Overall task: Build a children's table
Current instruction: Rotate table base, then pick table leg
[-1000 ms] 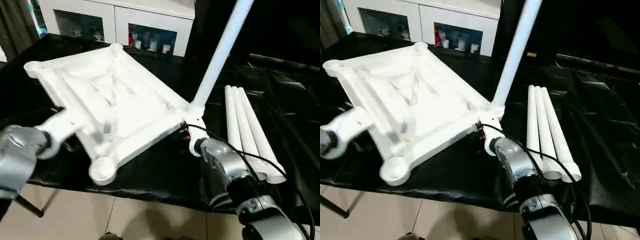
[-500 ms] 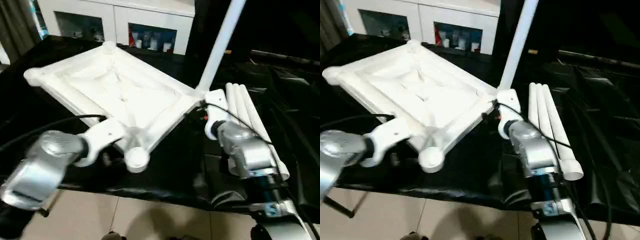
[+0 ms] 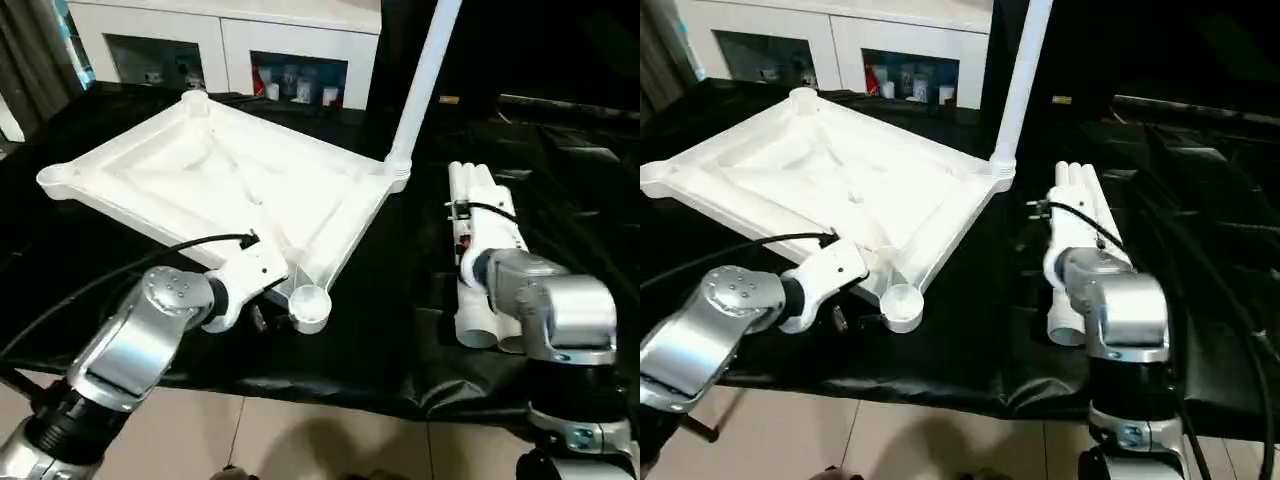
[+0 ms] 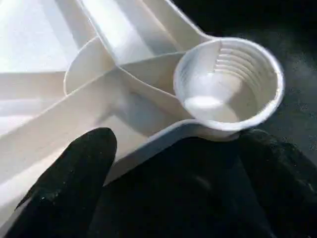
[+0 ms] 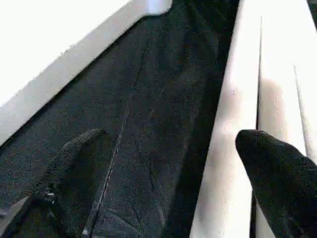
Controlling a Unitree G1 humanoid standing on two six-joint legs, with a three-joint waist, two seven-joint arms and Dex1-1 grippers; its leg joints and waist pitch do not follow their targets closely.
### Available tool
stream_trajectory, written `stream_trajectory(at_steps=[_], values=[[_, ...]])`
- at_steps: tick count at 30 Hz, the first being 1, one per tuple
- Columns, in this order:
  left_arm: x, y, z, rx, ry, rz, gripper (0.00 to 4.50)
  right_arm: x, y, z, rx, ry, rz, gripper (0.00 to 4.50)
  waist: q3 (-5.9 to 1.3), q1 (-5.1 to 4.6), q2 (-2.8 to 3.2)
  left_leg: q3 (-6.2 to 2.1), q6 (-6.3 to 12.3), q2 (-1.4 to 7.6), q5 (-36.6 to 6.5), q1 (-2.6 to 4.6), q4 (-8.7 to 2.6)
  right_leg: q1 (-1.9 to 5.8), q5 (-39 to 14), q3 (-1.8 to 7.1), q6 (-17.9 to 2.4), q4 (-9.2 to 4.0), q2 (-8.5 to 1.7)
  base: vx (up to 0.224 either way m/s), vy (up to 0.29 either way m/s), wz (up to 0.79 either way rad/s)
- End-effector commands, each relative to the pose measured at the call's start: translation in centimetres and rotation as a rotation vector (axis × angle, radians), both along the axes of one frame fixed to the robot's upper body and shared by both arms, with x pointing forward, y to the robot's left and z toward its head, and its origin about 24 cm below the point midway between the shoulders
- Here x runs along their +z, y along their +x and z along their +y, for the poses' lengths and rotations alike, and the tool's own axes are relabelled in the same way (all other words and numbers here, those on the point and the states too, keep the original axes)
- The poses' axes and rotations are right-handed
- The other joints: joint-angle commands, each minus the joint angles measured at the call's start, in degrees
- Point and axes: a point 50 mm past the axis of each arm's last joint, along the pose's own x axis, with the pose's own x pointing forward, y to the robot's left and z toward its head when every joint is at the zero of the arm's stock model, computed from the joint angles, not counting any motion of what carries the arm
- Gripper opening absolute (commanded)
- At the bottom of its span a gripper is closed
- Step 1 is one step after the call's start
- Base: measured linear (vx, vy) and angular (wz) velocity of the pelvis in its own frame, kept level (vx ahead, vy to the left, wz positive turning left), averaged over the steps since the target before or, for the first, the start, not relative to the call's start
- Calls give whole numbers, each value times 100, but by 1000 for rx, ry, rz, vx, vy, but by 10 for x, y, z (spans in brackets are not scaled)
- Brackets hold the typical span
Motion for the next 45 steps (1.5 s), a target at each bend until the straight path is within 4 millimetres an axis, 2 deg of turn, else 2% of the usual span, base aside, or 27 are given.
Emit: stream_trajectory(at_steps=[1, 6, 7, 8, 10, 12, 14, 21, 31, 36, 37, 45], values=[[1, 7, -2, 11, 17, -45, 450, 7, -2, -5, -31, 8, 11, 441, -417, -2, 86, -177, -244, 272, -864, 70, -382, 288, -1389, 395, -671, -442, -399, 0, 0, 0], [9, 7, -1, -29, -1, -54, 450, 1, -5, -9, -54, 12, 80, 441, -423, 22, 104, -181, -271, 285, -846, 90, -384, 278, -1389, 392, -691, -436, -421, 0, 0, 0], [15, 3, -2, -70, -31, -47, 450, -3, -4, -12, -70, 13, 96, 441, -421, 15, 63, -175, -262, 286, -833, 81, -386, 281, -1388, 394, -688, -440, -420, 0, 0, 0], [23, -1, -4, -123, -65, -38, 450, -7, -3, -15, -86, 19, 117, 441, -432, 38, 84, -179, -276, 292, -768, 94, -381, 279, -1340, 396, -740, -410, -446, 0, 0, 0], [28, -5, -7, -174, -102, -34, 450, -9, -2, -16, -96, 26, 126, 441, -427, 34, 88, -168, -289, 290, -710, 87, -377, 279, -1228, 395, -811, -398, -441, 0, 0, 0], [36, -12, -11, -240, -151, -19, 450, -12, 0, -18, -102, 26, 130, 441, -426, 37, 52, -152, -265, 284, -670, 71, -368, 290, -1218, 396, -835, -392, -450, 0, 0, 0], [41, -15, -15, -274, -187, -15, 450, -15, 2, -18, -104, 33, 139, 441, -420, 32, 45, -147, -237, 277, -632, 60, -365, 294, -1235, 397, -816, -391, -441, 0, 0, 0], [45, -14, -17, -286, -197, -28, 450, -28, 6, -15, -98, 81, 193, 441, -415, 35, 42, -149, -252, 271, -697, 72, -365, 288, -1494, 395, -678, -411, -428, 0, 0, 0], [50, -17, -20, -313, -233, -16, 450, -43, 7, -15, -108, 110, 257, 441, -430, 40, 40, -145, -271, 275, -643, 70, -356, 298, -1336, 389, -768, -381, -432, 0, 0, 0], [51, -17, -21, -314, -233, -13, 450, -46, 8, -17, -125, 109, 266, 413, -419, 43, 37, -144, -283, 269, -737, 78, -357, 291, -1513, 389, -699, -407, -431, 0, 0, 0], [51, -16, -21, -312, -231, -14, 450, -46, 9, -17, -125, 110, 266, 396, -421, 42, 24, -144, -284, 269, -727, 76, -356, 293, -1515, 387, -688, -406, -429, 0, 0, 0], [51, -14, -21, -306, -235, -8, 450, -46, 11, -19, -143, 118, 262, 338, -422, 40, 32, -148, -306, 265, -788, 79, -353, 286, -1661, 381, -619, -417, -430, 0, 0, 0]])
